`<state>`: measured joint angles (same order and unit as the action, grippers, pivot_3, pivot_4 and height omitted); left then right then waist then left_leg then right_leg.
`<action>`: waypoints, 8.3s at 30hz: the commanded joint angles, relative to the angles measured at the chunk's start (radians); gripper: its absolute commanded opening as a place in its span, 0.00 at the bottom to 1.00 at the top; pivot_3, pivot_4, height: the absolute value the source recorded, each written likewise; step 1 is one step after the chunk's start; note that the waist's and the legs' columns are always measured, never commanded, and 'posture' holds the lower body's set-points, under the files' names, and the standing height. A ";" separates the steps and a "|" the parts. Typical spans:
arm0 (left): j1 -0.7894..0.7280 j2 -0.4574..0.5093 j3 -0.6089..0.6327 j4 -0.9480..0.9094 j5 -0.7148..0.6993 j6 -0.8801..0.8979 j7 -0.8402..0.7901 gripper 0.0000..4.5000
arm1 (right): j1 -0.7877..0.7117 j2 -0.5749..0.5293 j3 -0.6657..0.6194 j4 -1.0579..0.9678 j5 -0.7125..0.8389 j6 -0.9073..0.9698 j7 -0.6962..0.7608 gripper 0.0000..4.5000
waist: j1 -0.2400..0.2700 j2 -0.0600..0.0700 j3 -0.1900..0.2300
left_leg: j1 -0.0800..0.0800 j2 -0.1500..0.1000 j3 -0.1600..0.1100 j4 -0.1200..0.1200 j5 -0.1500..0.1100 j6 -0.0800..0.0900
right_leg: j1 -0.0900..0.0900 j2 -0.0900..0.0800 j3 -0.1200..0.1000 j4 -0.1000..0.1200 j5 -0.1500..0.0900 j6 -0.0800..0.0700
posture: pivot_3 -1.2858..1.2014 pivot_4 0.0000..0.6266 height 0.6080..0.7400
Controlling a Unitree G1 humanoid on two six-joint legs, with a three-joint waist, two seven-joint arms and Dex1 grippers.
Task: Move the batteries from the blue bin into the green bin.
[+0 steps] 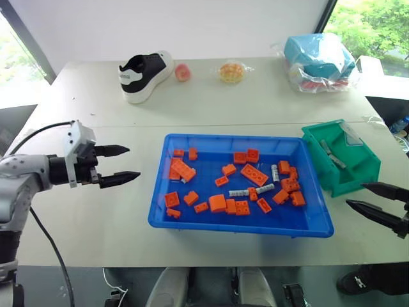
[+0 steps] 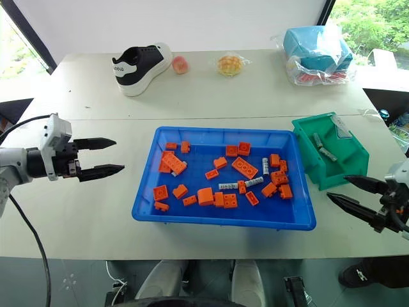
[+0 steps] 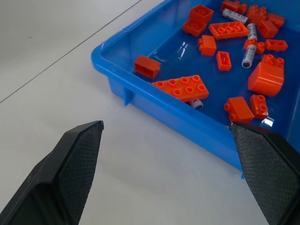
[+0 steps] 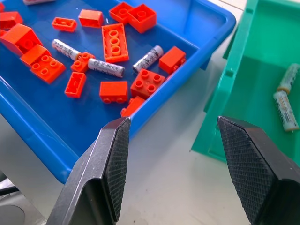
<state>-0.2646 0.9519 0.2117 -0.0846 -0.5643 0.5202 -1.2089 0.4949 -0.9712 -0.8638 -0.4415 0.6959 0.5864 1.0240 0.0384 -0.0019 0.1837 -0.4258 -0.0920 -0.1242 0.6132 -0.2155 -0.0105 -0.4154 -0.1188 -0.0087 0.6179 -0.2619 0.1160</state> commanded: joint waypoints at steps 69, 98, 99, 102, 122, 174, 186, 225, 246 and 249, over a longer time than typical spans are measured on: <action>0.142 0.061 0.154 -0.262 -0.152 0.144 0.041 1.00 | -1.338 0.771 1.368 0.480 -0.414 0.327 -0.474 0.99 | -0.059 -0.008 0.004 | 0.016 0.004 0.008 0.002 0.004 -0.006 | 0.000 0.008 0.006 0.018 0.007 -0.005 | 0.52 0.24 0.92; 0.054 0.045 0.085 -0.211 -0.144 0.127 0.056 1.00 | -1.236 0.637 1.206 0.321 -0.481 0.371 -0.392 0.48 | -0.054 -0.008 0.004 | 0.016 0.004 0.009 0.001 0.005 -0.007 | -0.008 0.007 0.008 0.030 0.007 -0.005 | 0.52 0.24 0.92; 0.054 0.043 0.082 -0.216 -0.146 0.128 0.057 1.00 | -1.219 0.591 1.171 0.260 -0.468 0.401 -0.387 0.48 | -0.053 -0.008 0.005 | 0.016 0.004 0.010 0.001 0.005 -0.007 | -0.007 0.007 0.008 0.029 0.007 -0.005 | 0.52 0.24 0.92; 0.052 0.036 0.077 -0.226 -0.153 0.135 0.062 1.00 | -1.193 0.499 1.069 0.141 -0.435 0.465 -0.386 0.48 | -0.052 -0.008 0.005 | 0.014 0.003 0.010 0.002 0.005 -0.007 | -0.008 0.006 0.008 0.029 0.007 -0.005 | 0.52 0.24 0.92; -0.103 -0.035 -0.054 -0.157 -0.123 0.118 0.042 1.00 | -1.023 0.039 0.691 0.274 -0.504 0.355 -0.423 0.99 | -0.054 -0.009 0.006 | 0.014 0.006 0.015 0.002 0.005 -0.006 | -0.008 0.005 0.009 0.028 0.006 -0.005 | 0.52 0.24 0.92; -0.107 -0.026 -0.082 -0.308 -0.223 0.182 0.043 1.00 | -1.089 0.200 0.982 0.114 -0.445 0.228 0.042 0.01 | -0.046 -0.012 0.007 | 0.014 0.004 0.013 0.005 0.005 -0.007 | -0.006 0.005 0.008 0.028 0.006 -0.005 | 0.52 0.24 0.92; -0.169 -0.064 -0.147 -0.255 -0.189 0.147 0.010 1.00 | -1.048 -0.021 0.641 0.273 -0.512 0.381 -0.231 0.01 | -0.049 -0.013 0.007 | 0.014 0.004 0.014 0.005 0.005 -0.006 | -0.006 0.003 0.008 0.027 0.006 -0.005 | 0.52 0.24 0.92; -0.139 -0.081 -0.109 -0.351 -0.222 0.190 0.064 1.00 | -1.128 0.123 1.213 0.446 -0.565 -0.133 0.251 0.85 | -0.051 -0.012 0.008 | 0.013 0.004 0.013 0.008 0.005 -0.006 | -0.005 0.006 0.008 0.028 0.006 -0.004 | 0.52 0.24 0.92; -0.213 -0.107 -0.168 -0.285 -0.199 0.161 0.030 1.00 | -1.064 0.131 1.098 0.344 -0.530 -0.005 0.152 0.06 | -0.050 -0.013 0.008 | 0.014 0.004 0.013 0.009 0.005 -0.006 | -0.004 0.006 0.008 0.028 0.006 -0.004 | 0.52 0.24 0.92; -0.227 -0.115 -0.180 -0.270 -0.191 0.154 0.022 1.00 | -1.060 0.124 1.083 0.303 -0.532 0.018 0.131 0.31 | -0.050 -0.013 0.008 | 0.014 0.004 0.013 0.009 0.005 -0.006 | -0.004 0.006 0.008 0.028 0.006 -0.004 | 0.52 0.24 0.92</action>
<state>-0.4770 0.8375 0.0232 -0.3520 -0.7602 0.6899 -1.1785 -0.5615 -0.8365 0.2528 -0.0897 0.1535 0.5974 1.1659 -0.0118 -0.0145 0.1920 -0.4122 -0.0876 -0.1110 0.6220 -0.2107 -0.0169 -0.4197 -0.1132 -0.0010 0.6463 -0.2554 0.1116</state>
